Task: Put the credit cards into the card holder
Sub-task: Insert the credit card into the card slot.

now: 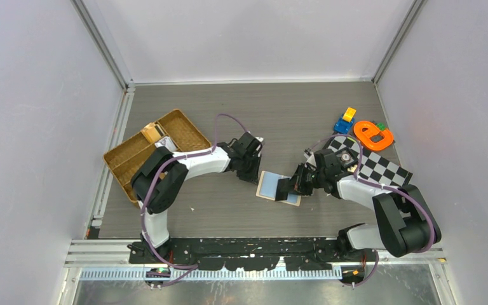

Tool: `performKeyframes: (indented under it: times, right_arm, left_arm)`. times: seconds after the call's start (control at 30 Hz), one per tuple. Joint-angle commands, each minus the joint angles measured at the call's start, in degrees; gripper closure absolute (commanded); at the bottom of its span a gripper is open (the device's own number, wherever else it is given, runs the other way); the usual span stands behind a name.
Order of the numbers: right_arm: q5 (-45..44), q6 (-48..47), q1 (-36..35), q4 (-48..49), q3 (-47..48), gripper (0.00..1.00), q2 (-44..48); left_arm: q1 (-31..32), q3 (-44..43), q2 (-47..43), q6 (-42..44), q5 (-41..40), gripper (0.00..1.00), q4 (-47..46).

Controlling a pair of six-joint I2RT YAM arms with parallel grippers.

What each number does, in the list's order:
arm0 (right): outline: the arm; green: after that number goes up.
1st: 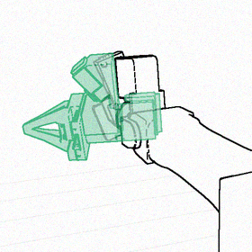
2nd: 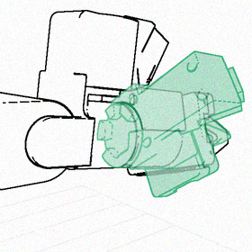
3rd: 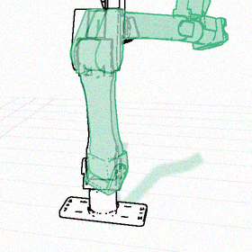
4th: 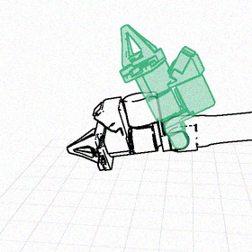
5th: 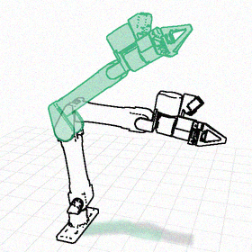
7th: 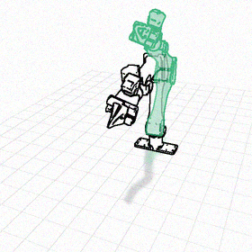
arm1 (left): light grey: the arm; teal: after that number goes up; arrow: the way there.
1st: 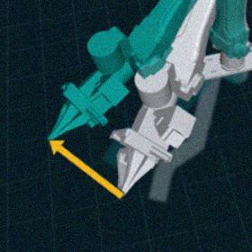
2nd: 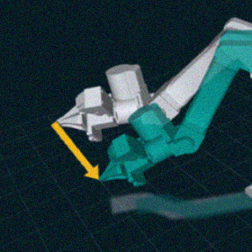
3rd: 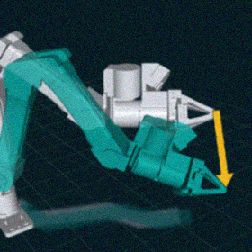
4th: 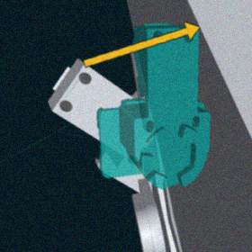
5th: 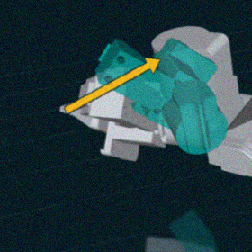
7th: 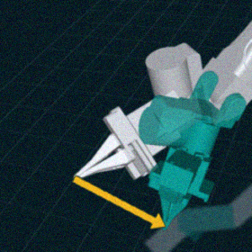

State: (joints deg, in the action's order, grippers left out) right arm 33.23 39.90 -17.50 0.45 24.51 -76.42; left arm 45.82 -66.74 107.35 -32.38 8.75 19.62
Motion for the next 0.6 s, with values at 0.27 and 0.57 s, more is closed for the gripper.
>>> performKeyframes:
  times: [0.27,0.57]
  right_arm:
    - [-2.39,-1.47,0.19,5.90,-1.17,1.00,0.54]
    - [-2.18,0.23,0.21,12.43,-3.28,1.00,0.09]
  left_arm:
    - [0.32,0.18,3.13,2.16,-4.63,1.00,4.12]
    - [0.32,0.64,2.59,2.08,-4.59,1.00,3.90]
